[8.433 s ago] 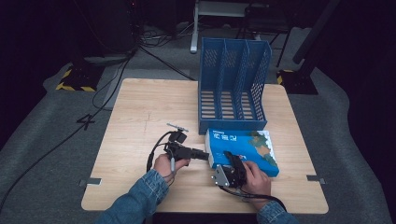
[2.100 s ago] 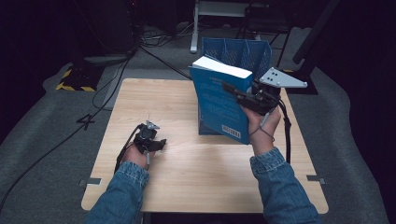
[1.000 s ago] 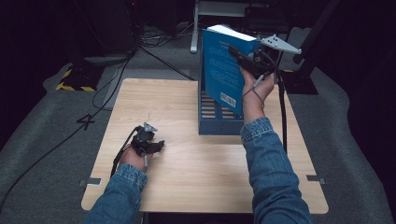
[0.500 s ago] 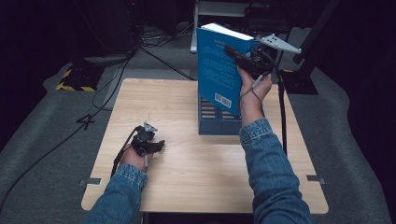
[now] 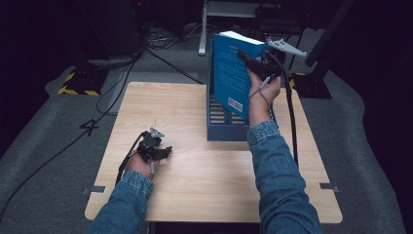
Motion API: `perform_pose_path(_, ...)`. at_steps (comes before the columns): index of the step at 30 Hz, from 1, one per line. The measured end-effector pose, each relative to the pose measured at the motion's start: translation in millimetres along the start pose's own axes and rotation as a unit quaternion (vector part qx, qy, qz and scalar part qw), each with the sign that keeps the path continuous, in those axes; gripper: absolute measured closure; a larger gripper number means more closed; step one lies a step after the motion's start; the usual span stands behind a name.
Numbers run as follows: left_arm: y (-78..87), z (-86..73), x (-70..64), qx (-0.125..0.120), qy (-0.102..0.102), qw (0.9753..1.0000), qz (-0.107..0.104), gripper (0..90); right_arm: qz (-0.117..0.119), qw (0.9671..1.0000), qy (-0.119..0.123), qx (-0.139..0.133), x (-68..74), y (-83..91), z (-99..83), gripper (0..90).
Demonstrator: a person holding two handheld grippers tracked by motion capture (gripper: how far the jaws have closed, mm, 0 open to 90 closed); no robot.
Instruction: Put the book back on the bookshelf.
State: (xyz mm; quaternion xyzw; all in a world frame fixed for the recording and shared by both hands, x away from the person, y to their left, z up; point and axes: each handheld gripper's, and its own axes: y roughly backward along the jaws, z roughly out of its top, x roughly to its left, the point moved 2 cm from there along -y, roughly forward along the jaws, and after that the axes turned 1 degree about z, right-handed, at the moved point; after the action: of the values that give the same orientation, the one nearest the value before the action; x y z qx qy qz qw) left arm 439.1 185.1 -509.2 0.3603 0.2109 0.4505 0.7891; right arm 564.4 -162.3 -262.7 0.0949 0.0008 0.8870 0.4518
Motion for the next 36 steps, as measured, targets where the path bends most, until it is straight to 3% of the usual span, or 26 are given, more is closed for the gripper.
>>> perform_pose_path(1,0.0,0.0,0.0,0.000,0.000,1.0000,0.000,44.1,-0.007,0.9999,-0.015,0.001,-2.9,-6.1,-2.1,60.8)
perform_pose_path(7,0.0,0.0,0.0,0.000,0.000,1.0000,0.000,44.1,-0.032,0.9992,-0.022,0.009,-3.5,-20.9,-6.0,60.7)
perform_pose_path(16,-0.2,0.0,0.3,0.000,-0.003,1.0000,-0.001,44.1,-0.034,0.9986,-0.023,0.032,6.4,-53.6,-24.3,60.4)
perform_pose_path(20,-0.7,0.6,0.5,-0.001,-0.005,1.0000,-0.002,44.0,-0.046,0.9981,-0.001,0.041,14.4,-65.2,-36.4,60.0)
perform_pose_path(24,-1.6,2.0,-1.2,0.001,-0.006,1.0000,-0.004,44.1,-0.057,0.9978,0.002,0.035,20.3,-67.8,-46.5,59.6)
perform_pose_path(29,-1.9,2.6,-1.9,0.002,-0.007,1.0000,-0.003,44.1,-0.076,0.9945,0.034,0.063,29.9,-79.7,-60.5,59.0)
perform_pose_path(34,-2.1,2.7,-1.6,0.001,-0.010,0.9999,-0.005,44.1,-0.089,0.9902,0.033,0.103,28.6,-91.8,-80.5,58.6)
perform_pose_path(36,-2.1,2.6,-1.7,0.001,-0.009,1.0000,-0.004,44.0,-0.083,0.9924,0.019,0.089,27.0,-90.9,-84.2,58.5)
